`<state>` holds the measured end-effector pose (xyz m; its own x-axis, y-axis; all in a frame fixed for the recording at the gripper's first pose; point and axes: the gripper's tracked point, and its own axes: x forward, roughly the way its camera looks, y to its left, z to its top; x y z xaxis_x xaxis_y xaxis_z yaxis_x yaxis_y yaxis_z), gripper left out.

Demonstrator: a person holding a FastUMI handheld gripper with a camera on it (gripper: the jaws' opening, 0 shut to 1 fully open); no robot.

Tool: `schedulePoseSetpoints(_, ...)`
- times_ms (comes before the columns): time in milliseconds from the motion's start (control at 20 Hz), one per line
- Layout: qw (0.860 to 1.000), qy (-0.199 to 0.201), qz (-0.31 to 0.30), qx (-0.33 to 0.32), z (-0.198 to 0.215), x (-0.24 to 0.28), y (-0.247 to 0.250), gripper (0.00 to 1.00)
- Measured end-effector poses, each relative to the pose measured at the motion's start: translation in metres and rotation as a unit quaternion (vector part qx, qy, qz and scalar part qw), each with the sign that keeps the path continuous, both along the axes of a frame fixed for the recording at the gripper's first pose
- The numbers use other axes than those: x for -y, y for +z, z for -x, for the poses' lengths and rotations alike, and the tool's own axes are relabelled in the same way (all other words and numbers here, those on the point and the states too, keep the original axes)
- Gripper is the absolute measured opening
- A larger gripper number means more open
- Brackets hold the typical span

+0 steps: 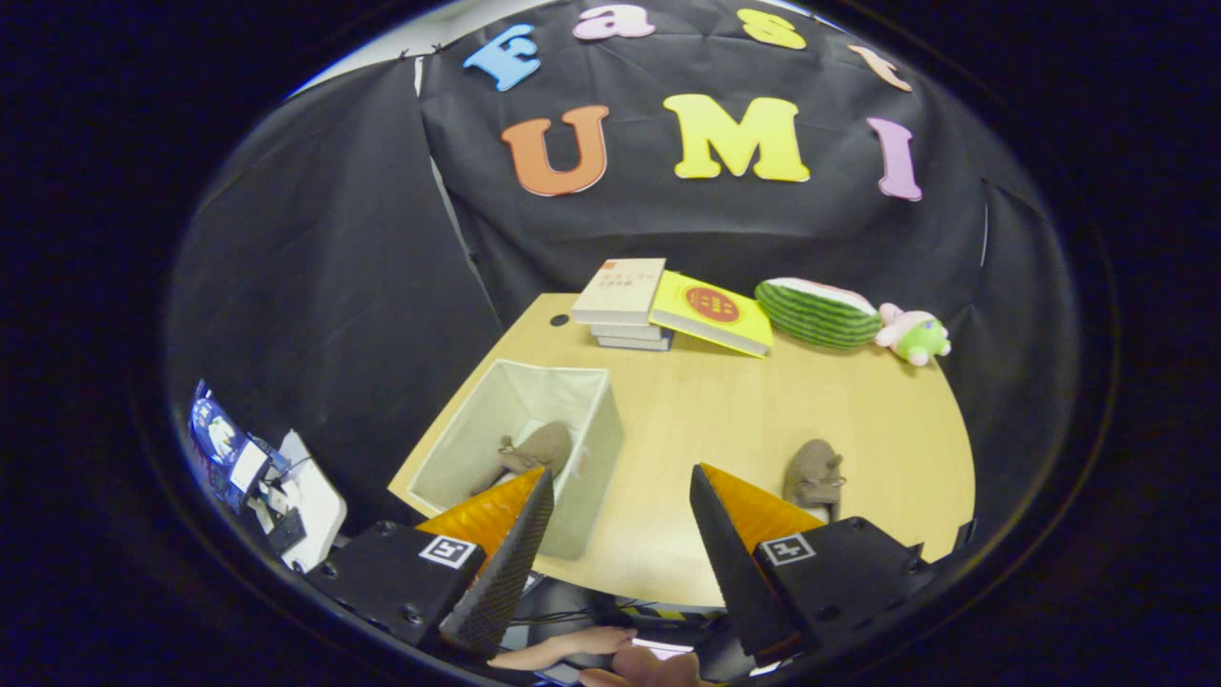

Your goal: Open the storage box then place both shoes into the box .Put the left shoe in first, then the right shoe, with the right side of both shoes facing outward in a uniform manner.

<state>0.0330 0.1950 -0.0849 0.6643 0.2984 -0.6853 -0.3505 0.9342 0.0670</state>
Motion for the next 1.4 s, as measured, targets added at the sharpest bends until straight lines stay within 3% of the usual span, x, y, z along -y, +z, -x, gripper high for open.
schedulePoseSetpoints(150,0.998,-0.033,0.048,0.016,-0.012,0.066,-0.019,0.93)
schedulePoseSetpoints(450,0.993,-0.085,0.045,-0.072,-0.024,0.147,-0.084,0.93)
schedulePoseSetpoints(800,0.973,-0.107,0.044,-0.198,-0.037,0.189,-0.192,0.93)
schedulePoseSetpoints(1100,0.959,-0.128,0.016,-0.253,-0.05,0.205,-0.231,0.9)
schedulePoseSetpoints(1200,0.956,-0.13,0.006,-0.263,-0.053,0.21,-0.238,0.86)
schedulePoseSetpoints(1300,0.952,-0.143,-0.009,-0.27,-0.056,0.211,-0.241,0.75)
schedulePoseSetpoints(1350,0.948,-0.153,-0.021,-0.277,-0.055,0.211,-0.242,0.58)
schedulePoseSetpoints(1400,0.945,-0.164,-0.028,-0.283,-0.054,0.213,-0.245,0.49)
